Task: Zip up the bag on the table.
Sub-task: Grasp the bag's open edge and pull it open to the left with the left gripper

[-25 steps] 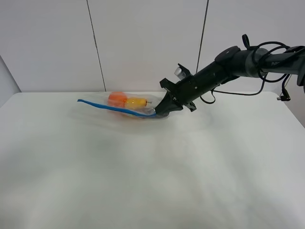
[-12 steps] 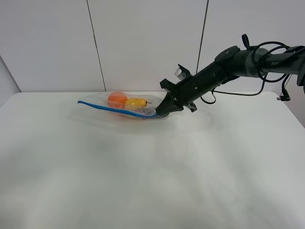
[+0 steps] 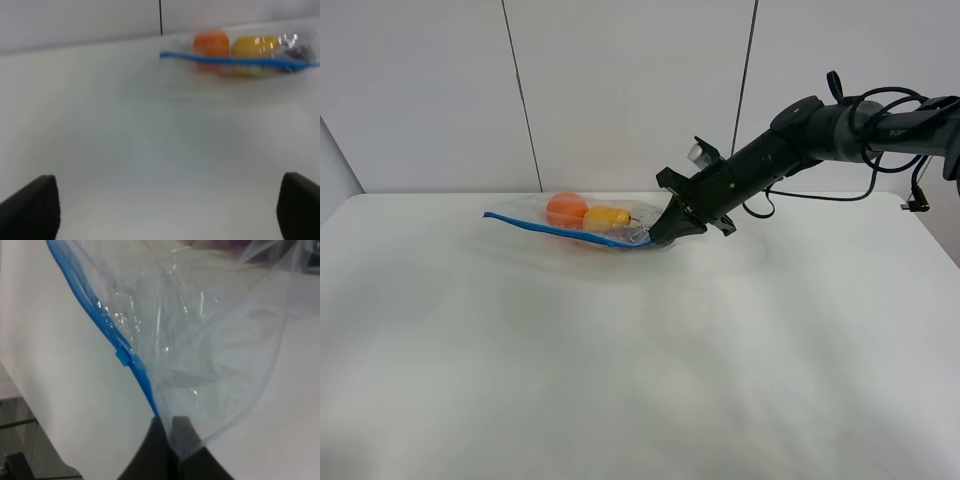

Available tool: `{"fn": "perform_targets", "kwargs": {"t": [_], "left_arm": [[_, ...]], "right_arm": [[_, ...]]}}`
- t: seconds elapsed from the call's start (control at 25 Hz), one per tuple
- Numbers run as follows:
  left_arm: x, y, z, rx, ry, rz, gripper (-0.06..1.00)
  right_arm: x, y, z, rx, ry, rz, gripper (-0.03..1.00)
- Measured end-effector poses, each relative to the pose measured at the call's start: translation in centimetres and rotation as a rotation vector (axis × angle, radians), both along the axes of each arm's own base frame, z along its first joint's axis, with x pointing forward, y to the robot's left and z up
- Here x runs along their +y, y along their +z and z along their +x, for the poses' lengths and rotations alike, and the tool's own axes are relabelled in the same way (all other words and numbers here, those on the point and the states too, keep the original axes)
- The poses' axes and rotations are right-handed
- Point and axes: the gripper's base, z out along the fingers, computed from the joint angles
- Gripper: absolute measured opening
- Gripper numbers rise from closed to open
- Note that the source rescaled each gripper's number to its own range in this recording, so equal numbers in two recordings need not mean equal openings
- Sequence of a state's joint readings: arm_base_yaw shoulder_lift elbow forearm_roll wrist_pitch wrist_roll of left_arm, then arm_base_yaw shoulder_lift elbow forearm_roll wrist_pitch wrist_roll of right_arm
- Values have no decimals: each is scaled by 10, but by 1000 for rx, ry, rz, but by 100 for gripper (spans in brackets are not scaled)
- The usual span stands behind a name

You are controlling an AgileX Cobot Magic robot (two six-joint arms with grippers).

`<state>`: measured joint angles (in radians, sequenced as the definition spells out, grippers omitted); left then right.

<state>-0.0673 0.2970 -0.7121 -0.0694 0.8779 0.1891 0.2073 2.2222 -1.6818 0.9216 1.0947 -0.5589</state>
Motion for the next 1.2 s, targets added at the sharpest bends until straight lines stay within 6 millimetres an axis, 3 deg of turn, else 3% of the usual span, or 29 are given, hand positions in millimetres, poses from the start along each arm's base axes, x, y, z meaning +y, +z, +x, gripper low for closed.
{"fn": "perform_targets", "kwargs": {"t": [0.08, 0.24, 0.4, 0.48, 0.72, 1.2], "left_arm": [[-1, 11, 26, -45, -35, 105, 100], [-4, 18, 81, -144, -144, 476, 100], [-6, 12, 131, -213, -247, 864, 100], [-7, 5, 151, -223, -270, 953, 100], [-27, -14, 188, -255, -341, 959, 100], [-140, -82, 224, -371, -687, 926, 100]], "right_arm": [[0, 0, 0, -1, 1, -3, 0], [0, 0, 0, -4, -1, -6, 0], [-1, -1, 1, -9, -5, -8, 0], [-1, -1, 1, -13, -10, -9, 0], [-1, -1, 2, -15, -13, -10, 0], [-1, -1, 2, 1, -30, -10, 0]]}}
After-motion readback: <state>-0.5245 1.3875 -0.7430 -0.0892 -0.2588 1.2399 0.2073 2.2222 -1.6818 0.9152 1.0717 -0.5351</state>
